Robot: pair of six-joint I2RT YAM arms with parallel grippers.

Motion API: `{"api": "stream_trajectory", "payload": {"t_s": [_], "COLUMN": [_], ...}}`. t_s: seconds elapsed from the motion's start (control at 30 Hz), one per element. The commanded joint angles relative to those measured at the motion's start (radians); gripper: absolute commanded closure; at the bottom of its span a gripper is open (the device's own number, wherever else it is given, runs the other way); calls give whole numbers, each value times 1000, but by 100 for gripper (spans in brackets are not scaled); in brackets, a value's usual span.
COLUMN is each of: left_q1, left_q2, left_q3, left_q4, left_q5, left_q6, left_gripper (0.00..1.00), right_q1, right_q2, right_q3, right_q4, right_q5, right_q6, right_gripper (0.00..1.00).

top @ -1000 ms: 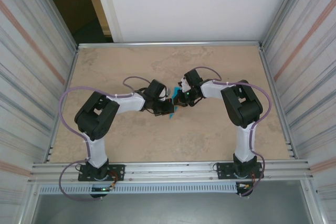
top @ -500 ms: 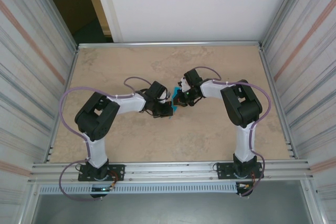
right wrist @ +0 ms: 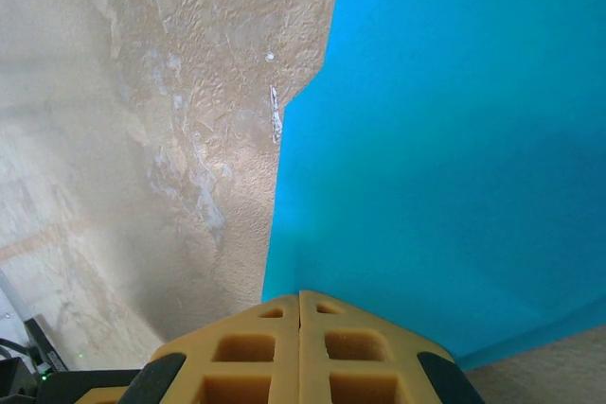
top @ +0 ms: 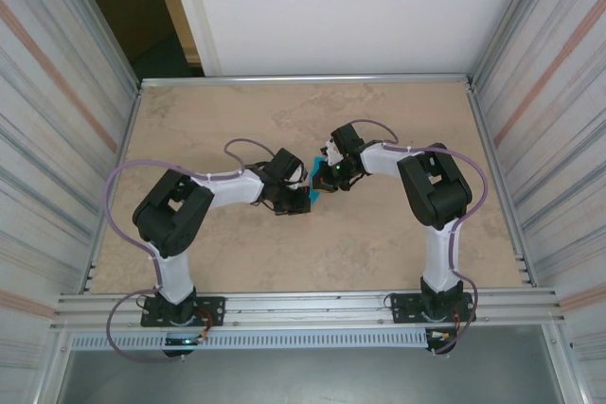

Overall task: Fold a paper plane with a square sheet of paper (pick it up from the middle)
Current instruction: Fold the wing for the fifth time at the center of the table.

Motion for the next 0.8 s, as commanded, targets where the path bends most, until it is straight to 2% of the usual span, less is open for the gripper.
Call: {"api": "stream_trajectory", "payload": {"t_s": [0.0,0.27,0.53,0.77], "left_q1": [-17,-19,-2,11], "left_q2": [-15,-16,-173,-31], "left_q3": [-30,-43,-36,50], "left_q4": [-139,-169,-57,30], "left_q5": [-16,-39,15,42], "left_q6": [24,34,39,0], "left_gripper": [96,99,98,99], "right_q1": [-7,-7,-6,-6], "right_q2": [108,109,104,108], "right_q3": [-40,-41,-41,-40], "right_q4": [-88,-94,-97,-96], "right_q5": [198,201,203,199], "right_q6": [14,13,14,17], "right_gripper": [100,100,100,100]}}
